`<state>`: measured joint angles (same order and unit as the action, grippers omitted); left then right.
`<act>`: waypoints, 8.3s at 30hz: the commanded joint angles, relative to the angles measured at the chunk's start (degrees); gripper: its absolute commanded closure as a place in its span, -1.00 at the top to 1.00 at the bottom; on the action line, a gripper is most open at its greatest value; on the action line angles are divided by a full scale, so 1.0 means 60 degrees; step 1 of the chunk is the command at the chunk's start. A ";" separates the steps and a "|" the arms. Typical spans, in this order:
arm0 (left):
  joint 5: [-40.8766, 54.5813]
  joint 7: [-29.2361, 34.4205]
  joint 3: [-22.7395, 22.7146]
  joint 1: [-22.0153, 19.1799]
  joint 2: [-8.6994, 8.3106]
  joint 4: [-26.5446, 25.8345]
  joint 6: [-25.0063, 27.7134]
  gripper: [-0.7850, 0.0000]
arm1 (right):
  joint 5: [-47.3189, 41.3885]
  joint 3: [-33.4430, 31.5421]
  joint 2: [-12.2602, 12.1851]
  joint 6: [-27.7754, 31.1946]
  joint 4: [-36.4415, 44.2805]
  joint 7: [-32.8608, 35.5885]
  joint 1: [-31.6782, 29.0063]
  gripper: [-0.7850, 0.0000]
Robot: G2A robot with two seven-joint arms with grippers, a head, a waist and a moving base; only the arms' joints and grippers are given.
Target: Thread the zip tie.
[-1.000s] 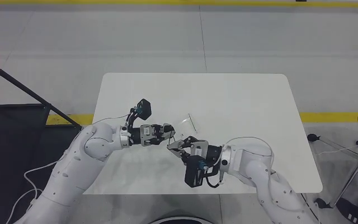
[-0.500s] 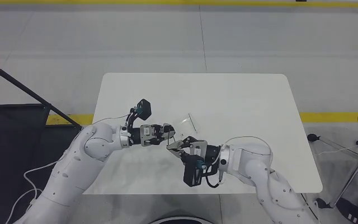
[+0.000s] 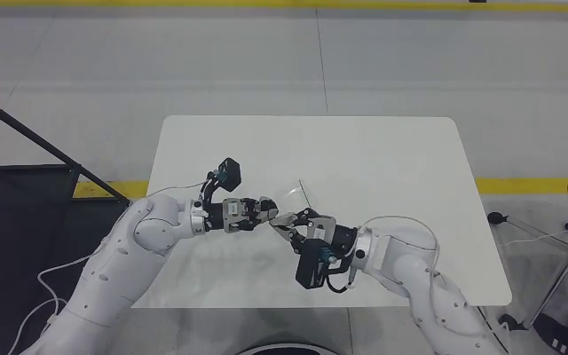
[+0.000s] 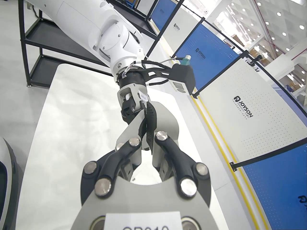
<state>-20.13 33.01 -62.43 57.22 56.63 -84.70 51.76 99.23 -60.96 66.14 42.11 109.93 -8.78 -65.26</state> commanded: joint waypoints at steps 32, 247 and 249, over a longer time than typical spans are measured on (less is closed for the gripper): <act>-0.0024 0.0103 0.0162 -0.0056 -0.0058 -0.0035 0.0054 -1.00 | 0.0829 -0.0303 -0.0093 -0.1597 0.0392 -0.0705 -0.0677 -1.00; -0.0584 -0.0927 0.0061 0.0506 -0.0202 -0.0566 -0.0007 -1.00 | 0.3972 0.0253 -0.0437 -0.4518 0.1241 -0.1225 -0.1643 -1.00; -0.0721 -0.1029 0.0071 0.0601 -0.0193 -0.0709 -0.0187 -1.00 | 0.3972 0.0253 -0.0437 -0.4518 0.1241 -0.1225 -0.1643 -1.00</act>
<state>-23.97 27.19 -62.02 60.50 55.45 -88.50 51.25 123.06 -59.45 63.51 15.01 117.38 -16.14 -75.11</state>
